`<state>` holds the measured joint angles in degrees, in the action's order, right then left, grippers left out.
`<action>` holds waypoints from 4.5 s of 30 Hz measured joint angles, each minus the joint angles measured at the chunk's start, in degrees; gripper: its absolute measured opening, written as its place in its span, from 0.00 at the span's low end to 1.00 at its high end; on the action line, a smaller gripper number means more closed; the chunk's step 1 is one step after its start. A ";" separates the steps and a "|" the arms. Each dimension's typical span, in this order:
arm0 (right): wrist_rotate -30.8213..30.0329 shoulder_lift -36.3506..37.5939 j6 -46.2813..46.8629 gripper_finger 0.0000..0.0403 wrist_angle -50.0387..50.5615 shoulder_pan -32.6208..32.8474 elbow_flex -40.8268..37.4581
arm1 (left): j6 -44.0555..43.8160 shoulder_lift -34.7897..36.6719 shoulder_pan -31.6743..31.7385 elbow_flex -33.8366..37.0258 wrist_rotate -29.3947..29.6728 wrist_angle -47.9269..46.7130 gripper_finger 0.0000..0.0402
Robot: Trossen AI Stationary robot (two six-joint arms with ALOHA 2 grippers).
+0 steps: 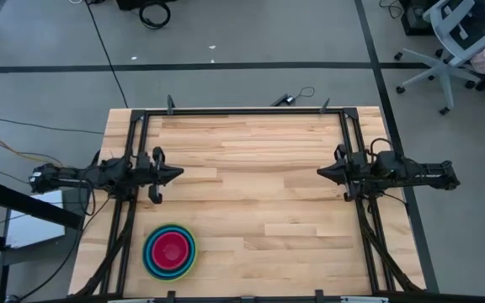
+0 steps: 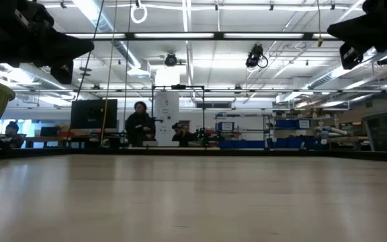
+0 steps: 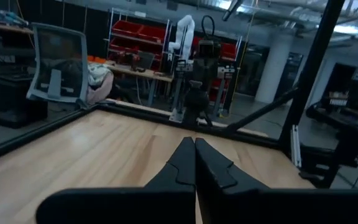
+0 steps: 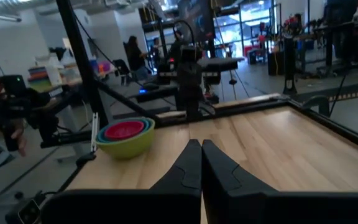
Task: Nest bowls inside each other
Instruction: Return to Home Position
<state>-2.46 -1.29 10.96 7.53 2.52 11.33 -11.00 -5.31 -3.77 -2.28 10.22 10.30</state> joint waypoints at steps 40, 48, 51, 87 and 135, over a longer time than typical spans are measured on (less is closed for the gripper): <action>3.41 -0.20 4.43 0.03 -15.85 0.00 -10.95 | 9.28 4.23 0.11 1.79 2.51 -2.97 0.00; 2.33 -0.20 3.91 0.08 -14.87 -0.03 -10.97 | 8.89 4.20 0.11 1.81 2.60 -3.23 0.00; 2.27 -0.20 3.91 0.08 -14.79 -0.04 -10.97 | 8.84 4.20 0.11 1.81 2.60 -3.23 0.00; 2.10 -0.20 3.91 0.08 -14.97 -0.02 -10.97 | 8.76 4.20 0.10 1.88 2.60 -3.23 0.00; 2.12 -0.20 3.91 0.08 -14.97 -0.03 -10.97 | 8.76 4.20 0.11 1.92 2.60 -3.23 0.00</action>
<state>-0.34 -1.50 14.87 -7.44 2.50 0.36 -2.24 -1.10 -3.66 -0.36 12.82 7.07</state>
